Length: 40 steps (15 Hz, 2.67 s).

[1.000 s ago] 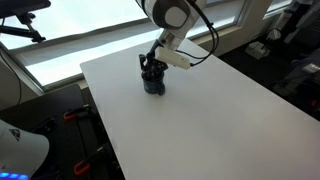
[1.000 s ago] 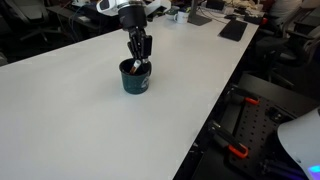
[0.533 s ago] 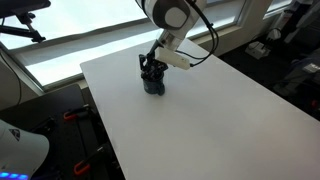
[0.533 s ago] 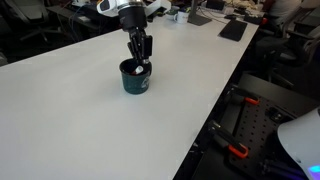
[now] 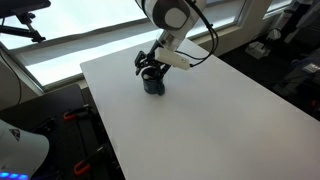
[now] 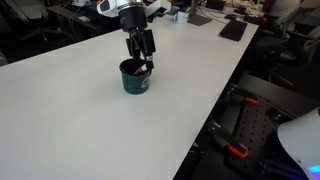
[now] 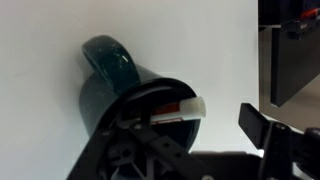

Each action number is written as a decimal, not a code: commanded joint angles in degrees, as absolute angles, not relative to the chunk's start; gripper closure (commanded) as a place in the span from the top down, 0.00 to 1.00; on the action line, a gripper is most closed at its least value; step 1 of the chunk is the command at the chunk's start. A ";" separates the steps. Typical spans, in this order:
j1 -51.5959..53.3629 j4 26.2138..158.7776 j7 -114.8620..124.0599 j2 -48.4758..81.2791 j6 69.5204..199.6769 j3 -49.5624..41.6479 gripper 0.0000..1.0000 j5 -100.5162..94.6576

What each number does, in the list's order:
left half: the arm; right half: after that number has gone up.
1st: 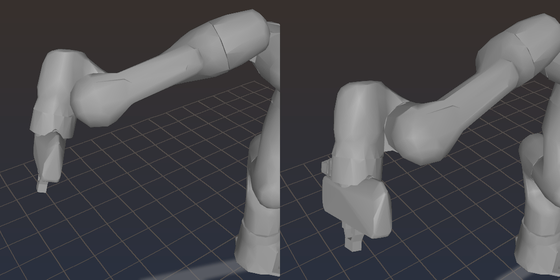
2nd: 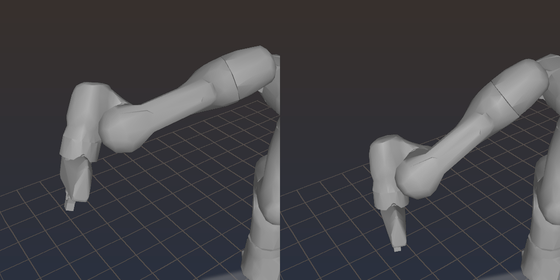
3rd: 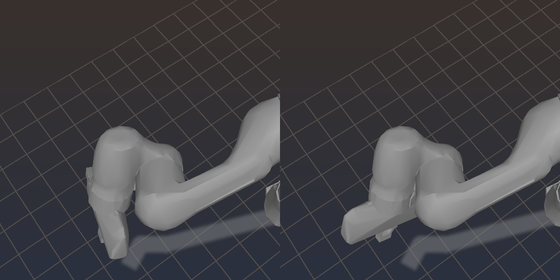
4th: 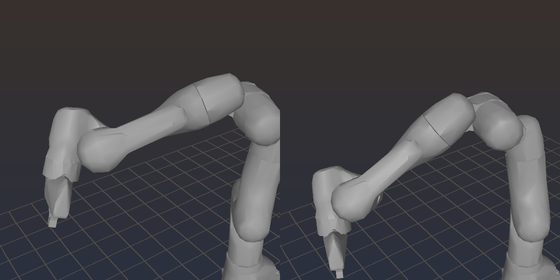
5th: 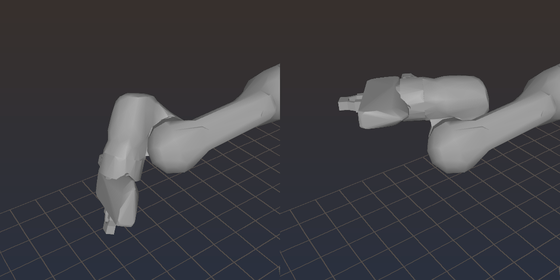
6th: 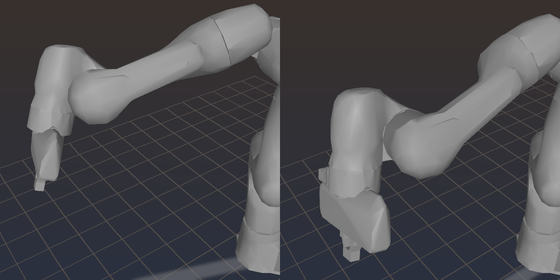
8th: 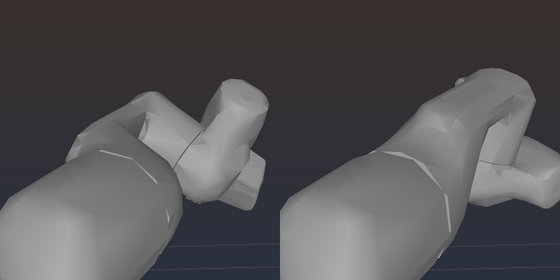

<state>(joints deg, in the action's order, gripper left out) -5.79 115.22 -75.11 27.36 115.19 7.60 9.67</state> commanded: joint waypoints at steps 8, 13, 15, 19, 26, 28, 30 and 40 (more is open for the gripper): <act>-5.36 116.05 -74.72 26.14 114.43 7.31 0.43 9.70; -5.32 116.31 -74.67 26.05 114.70 7.33 0.15 9.74; -5.27 116.43 -74.41 25.94 114.92 7.26 0.43 9.72; -5.01 116.96 -74.13 25.40 116.16 7.11 0.64 9.22; -4.62 116.65 -75.28 25.81 117.80 7.24 1.00 7.68; -4.66 116.40 -76.13 26.14 118.44 7.29 1.00 6.88; -4.80 115.94 -76.76 26.61 118.68 7.40 1.00 6.16; -5.01 115.78 -86.14 26.92 119.07 8.66 1.00 5.49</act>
<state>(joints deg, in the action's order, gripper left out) -4.95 115.26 -82.17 27.41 118.53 8.00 5.62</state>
